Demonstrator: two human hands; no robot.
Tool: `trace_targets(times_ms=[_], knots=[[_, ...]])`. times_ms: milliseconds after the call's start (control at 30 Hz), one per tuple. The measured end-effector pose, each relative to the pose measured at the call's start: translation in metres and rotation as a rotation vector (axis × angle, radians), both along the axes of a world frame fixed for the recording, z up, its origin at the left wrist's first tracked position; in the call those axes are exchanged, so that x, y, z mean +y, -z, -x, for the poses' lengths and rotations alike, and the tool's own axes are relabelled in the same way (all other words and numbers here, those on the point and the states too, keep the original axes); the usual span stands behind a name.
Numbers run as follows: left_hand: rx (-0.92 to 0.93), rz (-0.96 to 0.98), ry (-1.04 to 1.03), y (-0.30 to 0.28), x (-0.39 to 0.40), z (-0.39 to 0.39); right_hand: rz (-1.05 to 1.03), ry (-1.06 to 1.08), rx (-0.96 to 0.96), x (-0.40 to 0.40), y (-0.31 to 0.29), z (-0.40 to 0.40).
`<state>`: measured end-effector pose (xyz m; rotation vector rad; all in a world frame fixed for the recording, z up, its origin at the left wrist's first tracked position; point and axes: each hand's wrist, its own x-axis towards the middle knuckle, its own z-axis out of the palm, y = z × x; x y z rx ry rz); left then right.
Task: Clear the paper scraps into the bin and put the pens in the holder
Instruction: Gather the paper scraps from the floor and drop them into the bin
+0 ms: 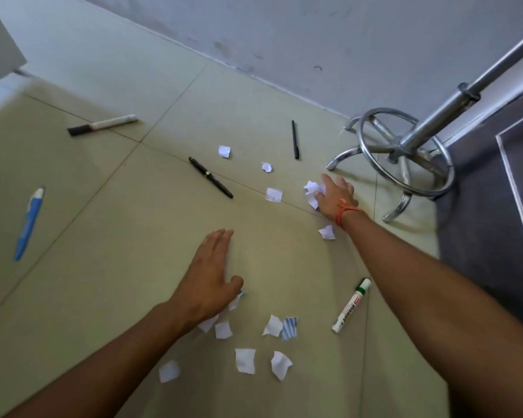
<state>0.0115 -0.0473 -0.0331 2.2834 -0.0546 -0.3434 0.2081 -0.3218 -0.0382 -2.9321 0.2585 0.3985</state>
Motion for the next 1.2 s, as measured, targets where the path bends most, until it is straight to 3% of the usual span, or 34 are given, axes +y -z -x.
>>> trace_targets(times_ms=[133, 333, 400, 533, 633, 700, 833, 1033, 1100, 1200], knots=[[0.017, -0.043, 0.036, 0.001, -0.015, -0.011, -0.042, -0.118, 0.019, 0.018, 0.002, 0.022], [0.009, -0.054, 0.062, 0.005, -0.027, -0.010, -0.128, -0.556, -0.026, 0.082, 0.006, 0.154], [0.003, -0.043, 0.043, 0.004, -0.027, -0.007, -0.171, -0.597, -0.043, 0.083, 0.003, 0.178], [0.017, -0.027, 0.047, 0.004, -0.021, 0.002, -0.126, -0.172, -0.270, 0.031, -0.001, 0.143], [0.002, -0.039, 0.048, 0.001, -0.013, 0.008, 0.047, 0.212, -0.127, -0.035, -0.010, 0.102], [-0.014, -0.068, 0.043, 0.000, -0.006, 0.012, 0.077, 0.319, 0.008, -0.059, -0.009, 0.093], [0.023, -0.156, 0.051, 0.003, 0.014, 0.023, -0.052, 0.125, -0.018, -0.020, -0.003, 0.114], [0.167, -0.265, 0.291, -0.011, 0.023, 0.045, -0.331, -0.379, 0.069, 0.089, -0.006, 0.191], [0.161, -0.279, 0.303, -0.011, 0.022, 0.052, -0.389, -0.441, 0.086, 0.101, -0.013, 0.205], [0.118, -0.379, 0.306, -0.011, 0.022, 0.057, -0.334, -0.358, 0.020, 0.091, -0.030, 0.215]])
